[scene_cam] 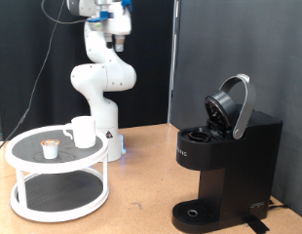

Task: Make a cup of coffee with the keurig machine

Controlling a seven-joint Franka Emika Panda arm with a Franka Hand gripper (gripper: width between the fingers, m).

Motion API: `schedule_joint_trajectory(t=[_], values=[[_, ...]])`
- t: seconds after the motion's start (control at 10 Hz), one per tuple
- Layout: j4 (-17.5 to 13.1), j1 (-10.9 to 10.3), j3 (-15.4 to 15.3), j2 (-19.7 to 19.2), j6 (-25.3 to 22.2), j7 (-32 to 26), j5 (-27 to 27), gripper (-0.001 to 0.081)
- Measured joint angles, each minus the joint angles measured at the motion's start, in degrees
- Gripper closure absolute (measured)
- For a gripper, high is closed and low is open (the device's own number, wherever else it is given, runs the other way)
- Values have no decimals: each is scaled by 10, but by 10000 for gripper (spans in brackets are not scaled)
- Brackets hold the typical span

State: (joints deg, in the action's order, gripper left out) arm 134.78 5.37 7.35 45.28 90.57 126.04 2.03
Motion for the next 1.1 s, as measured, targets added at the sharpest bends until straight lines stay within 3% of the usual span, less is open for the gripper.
schedule_joint_trajectory(t=[0.2,0.5,1.1], values=[[-1,11,24,1,0,-24,9,72],[-1,11,31,1,0,-37,9,72],[-9,28,107,-30,27,-92,54,72]])
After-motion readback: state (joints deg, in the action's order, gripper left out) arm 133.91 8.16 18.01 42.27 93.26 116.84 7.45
